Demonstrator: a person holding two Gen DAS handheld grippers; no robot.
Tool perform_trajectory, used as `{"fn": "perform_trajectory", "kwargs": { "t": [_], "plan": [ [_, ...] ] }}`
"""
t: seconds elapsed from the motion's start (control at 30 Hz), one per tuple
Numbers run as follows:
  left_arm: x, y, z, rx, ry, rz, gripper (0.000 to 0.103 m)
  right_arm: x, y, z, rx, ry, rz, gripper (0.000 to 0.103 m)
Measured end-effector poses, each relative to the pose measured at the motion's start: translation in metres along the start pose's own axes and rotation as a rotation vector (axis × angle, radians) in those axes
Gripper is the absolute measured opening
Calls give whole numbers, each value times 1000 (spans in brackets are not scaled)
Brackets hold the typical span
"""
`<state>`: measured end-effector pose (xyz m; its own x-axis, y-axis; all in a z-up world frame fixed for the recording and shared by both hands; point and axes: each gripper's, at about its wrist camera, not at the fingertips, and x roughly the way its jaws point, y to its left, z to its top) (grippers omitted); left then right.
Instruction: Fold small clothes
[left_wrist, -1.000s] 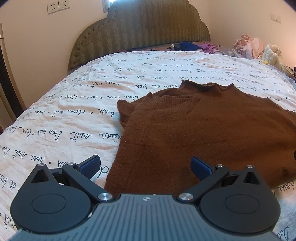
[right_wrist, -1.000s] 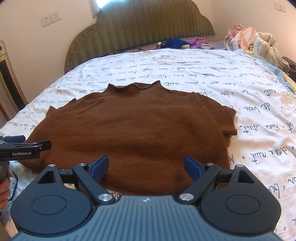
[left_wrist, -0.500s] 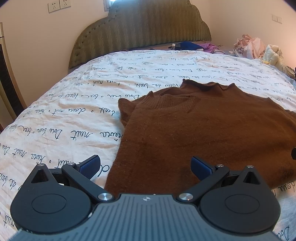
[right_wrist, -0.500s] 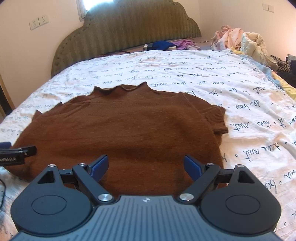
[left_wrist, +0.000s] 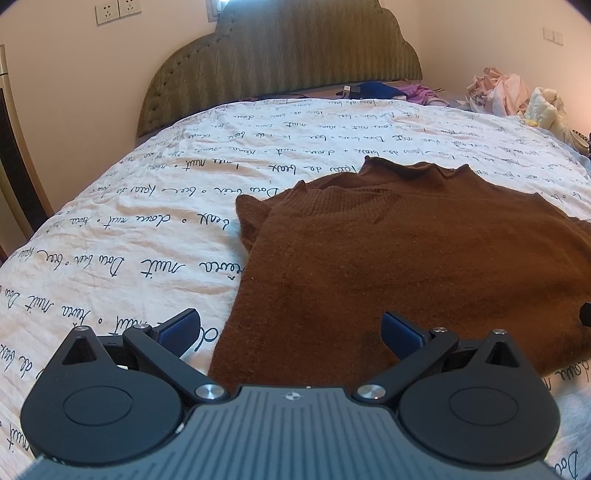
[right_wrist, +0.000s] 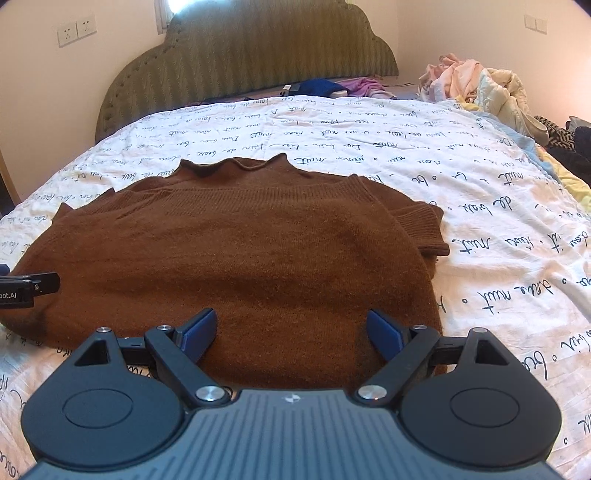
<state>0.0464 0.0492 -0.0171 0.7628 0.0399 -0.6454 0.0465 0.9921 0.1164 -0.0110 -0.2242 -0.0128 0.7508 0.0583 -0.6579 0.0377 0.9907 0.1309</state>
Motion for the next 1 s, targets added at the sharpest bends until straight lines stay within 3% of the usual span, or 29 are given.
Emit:
{"fn": "perform_trajectory", "kwargs": {
  "t": [1.0],
  "plan": [
    [4, -2, -2, 0, 26, -7, 103, 12, -2, -18, -41, -3, -29, 96]
  ]
}}
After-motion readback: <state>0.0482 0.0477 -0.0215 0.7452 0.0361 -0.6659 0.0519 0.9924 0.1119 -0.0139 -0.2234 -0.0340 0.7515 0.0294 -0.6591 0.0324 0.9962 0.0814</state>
